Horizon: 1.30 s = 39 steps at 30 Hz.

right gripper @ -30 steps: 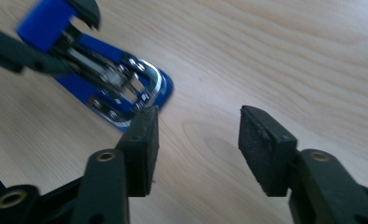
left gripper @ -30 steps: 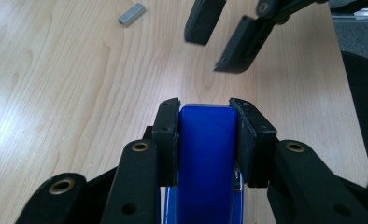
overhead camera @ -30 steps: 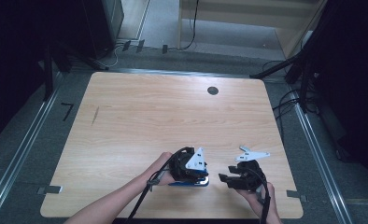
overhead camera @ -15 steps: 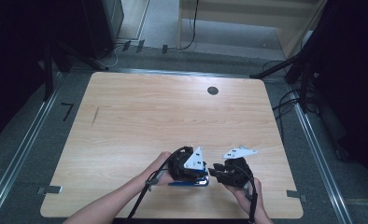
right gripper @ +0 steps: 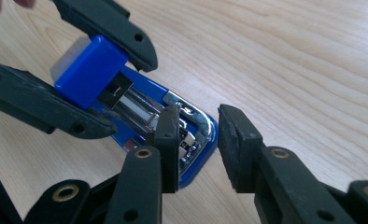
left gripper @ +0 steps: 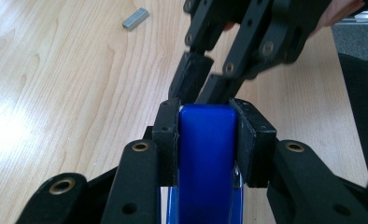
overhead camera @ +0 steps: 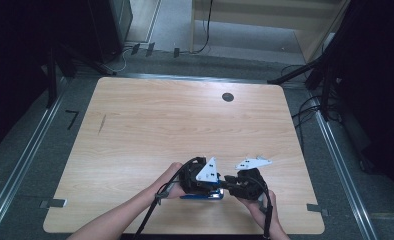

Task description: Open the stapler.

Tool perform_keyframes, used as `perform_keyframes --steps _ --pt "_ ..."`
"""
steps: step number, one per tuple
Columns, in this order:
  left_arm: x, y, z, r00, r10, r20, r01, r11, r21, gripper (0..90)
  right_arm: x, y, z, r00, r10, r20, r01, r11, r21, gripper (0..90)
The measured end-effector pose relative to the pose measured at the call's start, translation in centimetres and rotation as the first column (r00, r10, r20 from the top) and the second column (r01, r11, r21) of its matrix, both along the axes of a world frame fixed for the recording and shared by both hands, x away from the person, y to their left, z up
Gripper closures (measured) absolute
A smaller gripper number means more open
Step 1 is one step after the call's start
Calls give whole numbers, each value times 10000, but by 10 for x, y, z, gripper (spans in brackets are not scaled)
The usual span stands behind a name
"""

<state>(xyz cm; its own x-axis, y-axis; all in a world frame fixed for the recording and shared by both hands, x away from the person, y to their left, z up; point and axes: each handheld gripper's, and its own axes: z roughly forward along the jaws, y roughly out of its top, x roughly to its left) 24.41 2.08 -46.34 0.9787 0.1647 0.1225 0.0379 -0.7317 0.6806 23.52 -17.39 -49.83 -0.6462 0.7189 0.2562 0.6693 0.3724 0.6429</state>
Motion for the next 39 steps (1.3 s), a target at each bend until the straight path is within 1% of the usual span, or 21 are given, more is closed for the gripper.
perform_keyframes --steps 1,3,4,7,11,14,16,17,19,21,23,25,29,36,37,39 --pt "0 0 0 10000 -1 28 1 10000 15 657 0 2 -1 10000 15 -35 -15 10000 -87 719" --pt "0 1 1 10000 7 51 -7 10000 -12 657 0 5 -2 10000 82 13 -82 9999 -82 720" --pt "0 1 2 10000 -6 37 6 10000 21 657 0 6 -2 9999 146 74 -145 9998 -158 722" --pt "-1 3 3 10000 10 55 -10 10000 -25 658 0 6 -2 9997 195 111 -192 9996 -228 718" --pt "-2 4 5 9999 -12 157 11 10000 46 658 -1 7 -1 9992 298 276 -284 9983 -508 718" --pt "-3 5 6 9998 7 182 -8 10000 23 659 -1 7 -2 9985 397 366 -376 9976 -575 716" --pt "-3 6 7 9998 15 206 -16 10000 36 659 -1 7 -2 9987 361 357 -337 9973 -647 716" --pt "-3 7 7 9998 16 187 -17 10000 34 659 -1 7 -2 9978 450 495 -409 9958 -820 716" --pt "-4 7 9 9997 28 242 -30 10000 70 659 -2 8 -3 9972 505 551 -450 9942 -977 715" --pt "-5 9 10 9996 53 266 -54 10000 33 659 -2 8 -3 9971 512 554 -457 9943 -964 715" --pt "-5 10 11 9996 39 286 -41 9999 92 660 -2 8 -3 9970 530 566 -473 9941 -973 714" --pt "-6 12 12 9996 51 274 -53 10000 61 660 -2 8 -4 9963 590 623 -520 9926 -1093 715" --pt "-7 17 16 9995 95 299 -97 9999 53 660 -2 9 -3 9958 657 632 -579 9913 -1178 714" --pt "-8 22 20 9995 83 294 -86 9999 92 661 -2 10 -3 9955 673 664 -589 9910 -1200 715" --pt "-8 23 20 9996 121 245 -122 9999 28 661 -2 10 -3 9955 674 666 -590 9910 -1200 715" --pt "-8 26 22 9996 92 262 -94 9999 88 661 -2 10 -3 9955 668 679 -583 9910 -1202 715"
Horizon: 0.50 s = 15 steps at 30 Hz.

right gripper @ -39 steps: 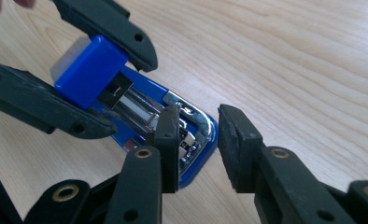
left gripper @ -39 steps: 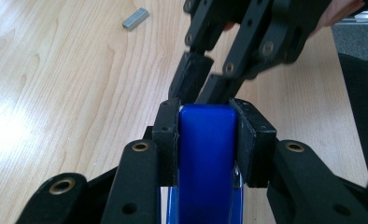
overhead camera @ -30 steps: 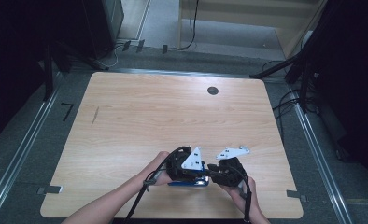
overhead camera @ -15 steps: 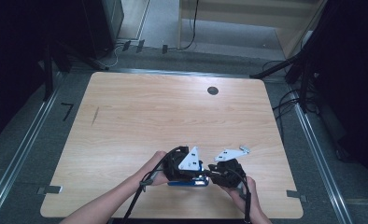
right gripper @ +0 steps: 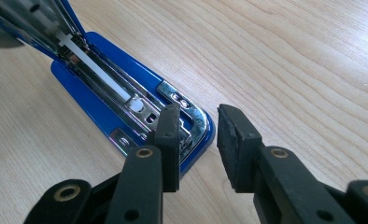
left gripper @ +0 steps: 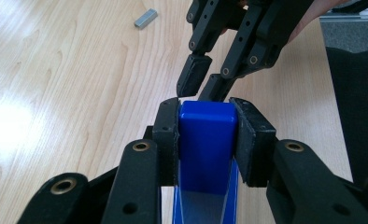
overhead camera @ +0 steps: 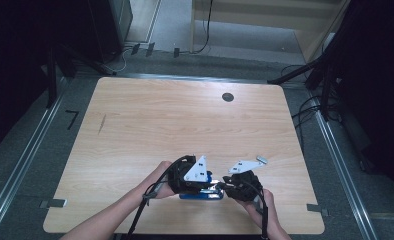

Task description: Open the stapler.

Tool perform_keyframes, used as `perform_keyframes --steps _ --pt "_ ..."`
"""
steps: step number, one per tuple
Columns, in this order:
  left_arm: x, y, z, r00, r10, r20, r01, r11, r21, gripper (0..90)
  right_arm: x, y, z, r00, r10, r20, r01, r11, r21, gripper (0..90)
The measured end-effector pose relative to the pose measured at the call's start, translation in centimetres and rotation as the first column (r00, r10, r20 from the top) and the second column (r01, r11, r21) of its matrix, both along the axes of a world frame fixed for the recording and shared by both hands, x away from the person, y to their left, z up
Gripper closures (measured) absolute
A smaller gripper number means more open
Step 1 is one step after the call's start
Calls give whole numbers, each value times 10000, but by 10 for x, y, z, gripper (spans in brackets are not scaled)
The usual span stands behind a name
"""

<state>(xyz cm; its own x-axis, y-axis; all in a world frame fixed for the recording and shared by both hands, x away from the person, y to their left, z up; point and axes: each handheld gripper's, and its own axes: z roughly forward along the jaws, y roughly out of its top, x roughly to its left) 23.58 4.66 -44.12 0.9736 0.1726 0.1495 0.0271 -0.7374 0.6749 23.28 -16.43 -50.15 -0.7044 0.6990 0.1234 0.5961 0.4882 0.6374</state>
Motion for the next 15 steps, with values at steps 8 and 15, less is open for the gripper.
perform_keyframes --steps 8,15 --pt "-1 4 3 10000 -23 -34 23 10000 63 662 -1 0 0 10000 10 37 -10 10000 6 736" --pt "-2 11 6 9999 74 -111 -74 10000 -1 662 -2 1 0 9999 69 97 -68 10000 -30 746"
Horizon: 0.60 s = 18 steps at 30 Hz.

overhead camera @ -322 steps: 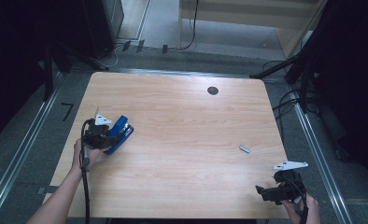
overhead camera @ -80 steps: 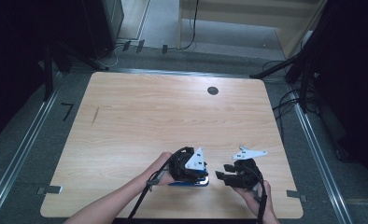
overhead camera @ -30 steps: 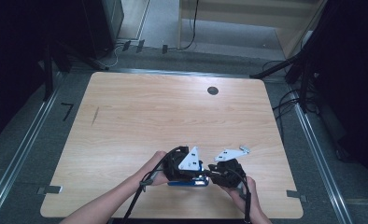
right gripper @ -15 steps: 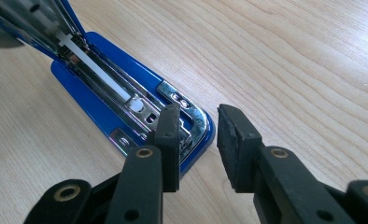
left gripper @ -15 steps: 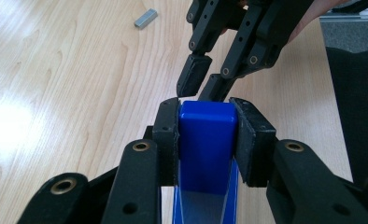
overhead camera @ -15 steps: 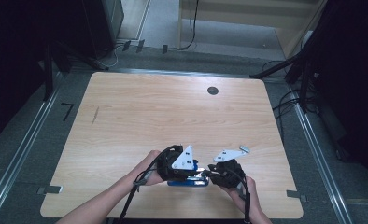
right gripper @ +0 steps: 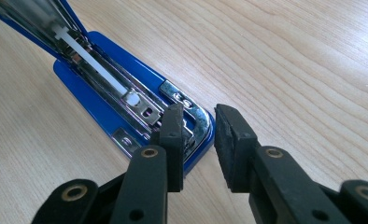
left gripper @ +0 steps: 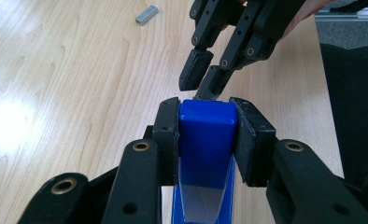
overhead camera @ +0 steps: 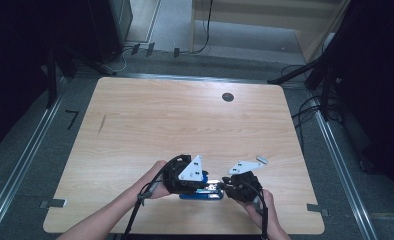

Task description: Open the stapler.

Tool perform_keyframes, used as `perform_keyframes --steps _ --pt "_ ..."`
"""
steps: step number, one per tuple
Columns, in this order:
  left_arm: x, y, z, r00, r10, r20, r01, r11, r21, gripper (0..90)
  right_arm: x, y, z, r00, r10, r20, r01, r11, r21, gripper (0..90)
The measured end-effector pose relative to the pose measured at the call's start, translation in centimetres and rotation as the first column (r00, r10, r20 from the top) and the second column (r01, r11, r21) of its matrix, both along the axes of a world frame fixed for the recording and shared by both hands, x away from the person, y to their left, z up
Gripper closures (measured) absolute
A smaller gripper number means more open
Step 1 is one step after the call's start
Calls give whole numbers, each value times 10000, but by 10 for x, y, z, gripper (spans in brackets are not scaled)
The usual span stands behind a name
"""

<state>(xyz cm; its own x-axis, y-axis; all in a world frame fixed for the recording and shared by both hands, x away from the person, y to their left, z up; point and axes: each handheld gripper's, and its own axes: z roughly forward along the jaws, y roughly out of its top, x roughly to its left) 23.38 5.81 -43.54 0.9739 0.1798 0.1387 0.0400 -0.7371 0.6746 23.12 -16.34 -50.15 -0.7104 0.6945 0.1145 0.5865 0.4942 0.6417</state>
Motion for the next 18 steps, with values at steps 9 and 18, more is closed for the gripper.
perform_keyframes --steps 9,18 --pt "-1 17 4 9993 265 -248 -271 9993 -238 663 0 0 0 10000 18 1 -18 10000 5 746" --pt "-7 34 5 9974 665 -287 -675 9971 -344 662 0 0 0 10000 20 -5 -20 10000 8 746"
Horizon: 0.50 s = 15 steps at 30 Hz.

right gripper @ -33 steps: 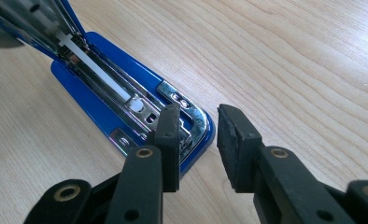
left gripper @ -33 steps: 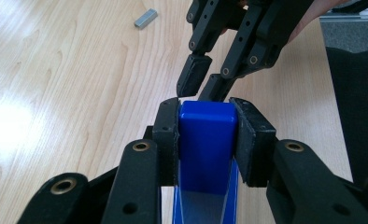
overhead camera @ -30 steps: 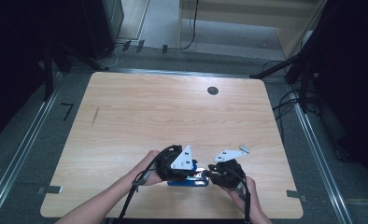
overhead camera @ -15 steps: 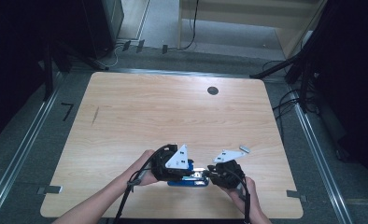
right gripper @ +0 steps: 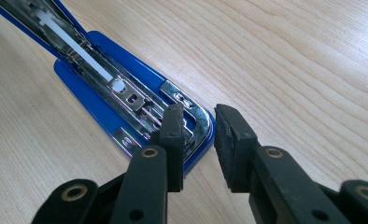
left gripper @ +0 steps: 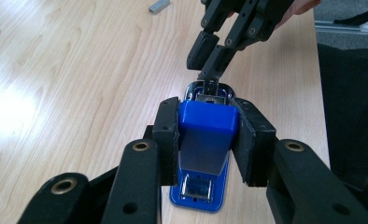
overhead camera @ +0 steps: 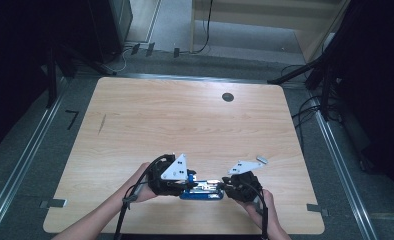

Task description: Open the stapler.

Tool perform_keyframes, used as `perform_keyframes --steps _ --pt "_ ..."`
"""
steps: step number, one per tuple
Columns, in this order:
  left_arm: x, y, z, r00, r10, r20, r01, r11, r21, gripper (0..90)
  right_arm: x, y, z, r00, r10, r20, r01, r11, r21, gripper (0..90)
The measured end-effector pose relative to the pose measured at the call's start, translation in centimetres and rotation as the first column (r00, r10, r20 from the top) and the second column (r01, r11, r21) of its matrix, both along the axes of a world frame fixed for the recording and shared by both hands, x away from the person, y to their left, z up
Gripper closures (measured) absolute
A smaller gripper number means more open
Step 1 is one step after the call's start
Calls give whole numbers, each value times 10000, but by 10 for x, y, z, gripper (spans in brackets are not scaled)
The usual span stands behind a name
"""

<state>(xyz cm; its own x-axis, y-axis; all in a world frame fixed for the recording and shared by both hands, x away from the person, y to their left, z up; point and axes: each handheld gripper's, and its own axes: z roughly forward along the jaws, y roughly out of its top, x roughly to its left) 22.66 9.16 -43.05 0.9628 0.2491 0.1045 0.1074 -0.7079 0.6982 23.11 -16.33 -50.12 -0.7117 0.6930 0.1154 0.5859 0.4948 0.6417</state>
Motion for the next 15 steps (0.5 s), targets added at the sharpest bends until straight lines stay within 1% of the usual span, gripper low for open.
perform_keyframes --steps 3,8,9,12,13,15 --pt "-1 4 0 9999 97 -57 -98 9999 -73 661 0 0 0 10000 2 6 -2 10000 1 746" --pt "-2 10 0 9999 107 -110 -107 9999 -31 661 0 0 0 10000 -30 -20 30 10000 0 746" --pt "-2 13 -1 9997 183 -145 -184 9998 -44 660 0 0 0 10000 -34 -26 34 10000 4 746" --pt "-2 21 -2 9990 314 -314 -318 9994 -123 659 0 0 0 10000 -40 -42 40 10000 18 746" --pt "-2 26 -3 9980 406 -475 -415 9990 -188 657 0 0 -1 10000 -51 -77 51 10000 8 746" --pt "-1 30 -4 9976 418 -555 -430 9989 -204 657 0 0 -1 10000 -36 -83 36 10000 -1 746"
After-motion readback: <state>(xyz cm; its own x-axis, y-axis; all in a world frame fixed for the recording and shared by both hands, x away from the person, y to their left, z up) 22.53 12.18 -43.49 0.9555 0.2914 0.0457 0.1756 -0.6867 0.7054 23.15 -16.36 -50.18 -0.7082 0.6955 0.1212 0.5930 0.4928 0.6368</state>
